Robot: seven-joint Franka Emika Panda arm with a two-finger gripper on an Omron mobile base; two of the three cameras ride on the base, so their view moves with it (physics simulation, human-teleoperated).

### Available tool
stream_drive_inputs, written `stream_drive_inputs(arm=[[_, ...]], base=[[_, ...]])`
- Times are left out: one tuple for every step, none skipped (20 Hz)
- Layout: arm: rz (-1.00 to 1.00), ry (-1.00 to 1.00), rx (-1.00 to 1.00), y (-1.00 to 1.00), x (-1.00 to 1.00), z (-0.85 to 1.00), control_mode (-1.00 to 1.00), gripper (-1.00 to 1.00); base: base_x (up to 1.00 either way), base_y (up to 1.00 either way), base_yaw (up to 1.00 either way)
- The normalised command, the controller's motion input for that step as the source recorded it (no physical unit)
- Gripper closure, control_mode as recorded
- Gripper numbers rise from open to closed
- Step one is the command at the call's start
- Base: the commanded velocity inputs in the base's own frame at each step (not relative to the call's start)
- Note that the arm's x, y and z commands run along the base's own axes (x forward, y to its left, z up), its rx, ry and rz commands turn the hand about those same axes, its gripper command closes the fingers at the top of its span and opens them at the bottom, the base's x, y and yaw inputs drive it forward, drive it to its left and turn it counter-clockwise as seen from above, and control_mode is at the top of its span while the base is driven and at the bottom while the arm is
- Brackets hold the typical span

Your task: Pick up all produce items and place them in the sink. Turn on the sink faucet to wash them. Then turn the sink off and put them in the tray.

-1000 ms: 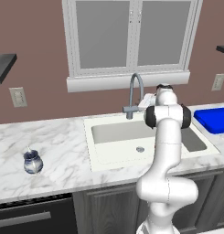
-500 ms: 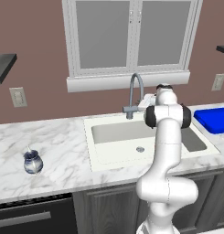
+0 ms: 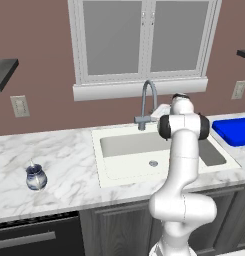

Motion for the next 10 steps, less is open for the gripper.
stream_drive_inputs(arm=[[-0.15,0.00,0.11,-0.44,0.02,0.00,-1.00,1.00],[-0.15,0.01,0.12,-0.47,0.03,0.00,-1.00,1.00],[-0.15,0.02,0.12,-0.47,0.04,0.00,-1.00,1.00],[-0.16,0.03,0.11,-0.39,0.09,0.00,-1.00,1.00],[-0.17,0.03,0.10,-0.35,0.05,0.00,-1.00,1.00],[-0.16,0.03,0.09,-0.34,0.00,0.00,-1.00,1.00],[-0.13,0.06,0.09,-0.34,0.00,0.00,-1.00,1.00],[-0.09,0.03,0.08,-0.29,0.00,0.00,-1.00,1.00],[-0.02,0.03,0.05,-0.22,0.00,0.00,-1.00,1.00],[0.00,0.00,0.00,-0.11,0.00,0.00,-1.00,1.00]], base=[[0.00,0.00,0.00],[0.00,0.00,0.00],[0.00,0.00,0.00],[0.00,0.00,0.00],[0.00,0.00,0.00],[0.00,0.00,0.00],[0.00,0.00,0.00],[0.00,0.00,0.00],[0.00,0.00,0.00],[0.00,0.00,0.00]])
